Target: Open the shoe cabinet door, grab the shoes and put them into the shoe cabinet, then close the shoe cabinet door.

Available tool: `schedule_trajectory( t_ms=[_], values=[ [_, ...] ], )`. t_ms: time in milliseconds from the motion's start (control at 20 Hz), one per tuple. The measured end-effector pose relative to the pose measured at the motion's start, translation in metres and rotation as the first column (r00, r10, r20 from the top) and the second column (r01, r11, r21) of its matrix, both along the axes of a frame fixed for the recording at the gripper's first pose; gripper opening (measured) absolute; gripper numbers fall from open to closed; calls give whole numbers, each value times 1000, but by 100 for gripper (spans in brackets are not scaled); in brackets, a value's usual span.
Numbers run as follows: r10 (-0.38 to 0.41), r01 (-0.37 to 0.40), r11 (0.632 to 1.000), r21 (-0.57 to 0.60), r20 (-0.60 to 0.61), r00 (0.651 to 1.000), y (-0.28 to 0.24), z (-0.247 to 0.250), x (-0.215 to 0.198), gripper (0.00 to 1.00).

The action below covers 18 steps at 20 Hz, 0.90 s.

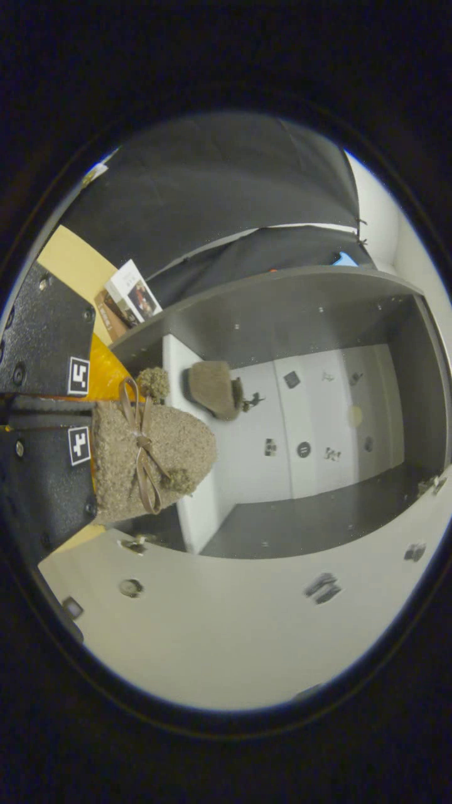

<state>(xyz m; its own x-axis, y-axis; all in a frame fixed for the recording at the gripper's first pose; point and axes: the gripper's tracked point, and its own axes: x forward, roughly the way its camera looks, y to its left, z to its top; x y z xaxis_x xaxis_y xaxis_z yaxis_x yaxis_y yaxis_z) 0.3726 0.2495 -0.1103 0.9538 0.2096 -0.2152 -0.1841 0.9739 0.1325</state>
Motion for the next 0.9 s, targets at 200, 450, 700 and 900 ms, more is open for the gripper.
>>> schedule_trajectory(
  t_ms=[200, 450, 700, 900],
  values=[
    [-27, 28, 1000, -13, 67, 997, -5, 49, 49, 6],
    [-34, 49, 992, -113, 128, 991, 3, 80, 110, 6],
    [-30, 46, 986, -161, 105, 994, 11, 76, 175, 6],
    [-44, 53, 984, -169, 60, 997, 8, 58, 221, 6]
  ],
)
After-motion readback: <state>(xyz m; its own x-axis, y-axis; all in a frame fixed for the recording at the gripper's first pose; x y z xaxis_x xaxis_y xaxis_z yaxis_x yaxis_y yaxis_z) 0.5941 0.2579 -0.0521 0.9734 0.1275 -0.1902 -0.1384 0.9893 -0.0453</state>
